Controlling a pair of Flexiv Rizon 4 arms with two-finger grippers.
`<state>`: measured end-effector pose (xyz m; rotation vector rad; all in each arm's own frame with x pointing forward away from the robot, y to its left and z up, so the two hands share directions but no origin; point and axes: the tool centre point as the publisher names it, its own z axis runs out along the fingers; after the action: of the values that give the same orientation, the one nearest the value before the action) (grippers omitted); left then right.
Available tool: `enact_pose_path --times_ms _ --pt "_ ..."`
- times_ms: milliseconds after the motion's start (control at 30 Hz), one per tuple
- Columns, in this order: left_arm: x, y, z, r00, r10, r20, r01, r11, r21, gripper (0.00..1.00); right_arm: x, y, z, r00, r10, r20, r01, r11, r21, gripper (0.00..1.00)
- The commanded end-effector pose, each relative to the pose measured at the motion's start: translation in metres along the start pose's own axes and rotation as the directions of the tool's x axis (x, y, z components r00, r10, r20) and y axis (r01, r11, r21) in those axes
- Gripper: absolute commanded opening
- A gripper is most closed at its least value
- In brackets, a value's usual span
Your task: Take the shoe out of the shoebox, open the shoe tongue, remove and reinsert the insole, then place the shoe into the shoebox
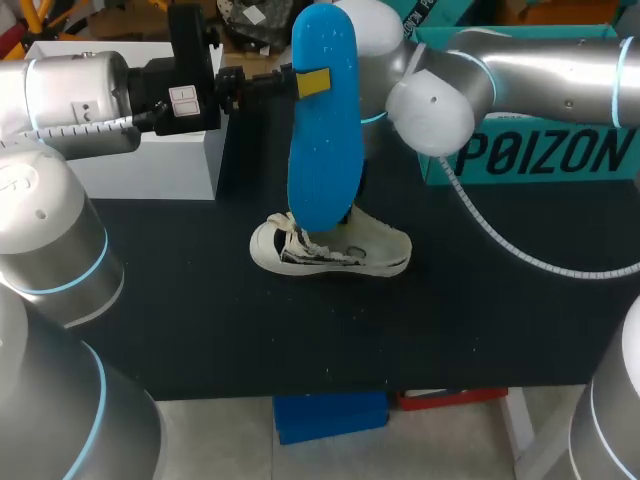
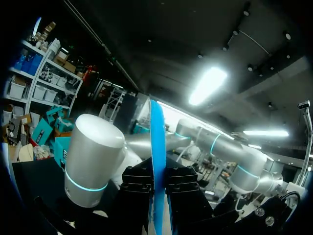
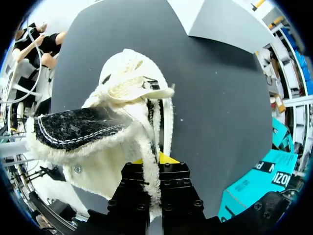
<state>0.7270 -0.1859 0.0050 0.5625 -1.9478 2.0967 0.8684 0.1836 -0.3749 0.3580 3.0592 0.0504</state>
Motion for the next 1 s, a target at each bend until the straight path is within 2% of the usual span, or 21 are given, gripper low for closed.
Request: enact_pose_path --times_ms 33,100,233,333,433,600,667,867,1000 --pt "0.001 0.000 0.000 1.000 -0.001 0.003 0.001 1.000 -0.004 0.00 0.000 0.001 -0.048 0.957 0.252 0.146 -0.277 0.943 0.185 0.00" --pt "0.001 0.000 0.000 1.000 -0.001 0.003 0.001 1.000 -0.004 0.00 -0.004 -0.001 -0.049 0.923 0.344 0.173 -0.378 0.892 0.247 0.00" --pt "0.001 0.000 0.000 1.000 -0.001 0.003 0.001 1.000 -0.004 0.00 -0.012 0.001 -0.056 0.789 0.574 0.217 -0.613 0.760 0.218 0.00" --pt "0.001 0.000 0.000 1.000 -0.001 0.003 0.001 1.000 -0.004 0.00 -0.019 0.002 -0.060 0.609 0.761 0.225 -0.793 0.586 0.168 0.00" --pt "0.001 0.000 0.000 1.000 -0.001 0.003 0.001 1.000 -0.004 0.00 -0.022 0.000 -0.061 0.422 0.878 0.227 -0.906 0.400 0.137 0.00" --pt "0.001 0.000 0.000 1.000 -0.001 0.003 0.001 1.000 -0.004 0.00 -0.029 -0.012 -0.061 0.097 0.977 0.191 -0.992 0.080 0.092 0.00" --pt "0.001 0.000 0.000 1.000 -0.001 0.003 0.001 1.000 -0.004 0.00 -0.029 -0.016 -0.060 0.006 0.987 0.161 -0.997 -0.006 0.076 0.00" --pt "0.001 0.000 0.000 1.000 -0.001 0.003 0.001 1.000 -0.004 0.00 -0.025 -0.014 -0.057 -0.074 0.990 0.119 -0.996 -0.080 0.046 0.00" --pt "0.001 0.000 0.000 1.000 -0.001 0.003 0.001 1.000 -0.004 0.00 -0.022 -0.015 -0.048 -0.088 0.991 0.098 -0.995 -0.092 0.033 0.00"
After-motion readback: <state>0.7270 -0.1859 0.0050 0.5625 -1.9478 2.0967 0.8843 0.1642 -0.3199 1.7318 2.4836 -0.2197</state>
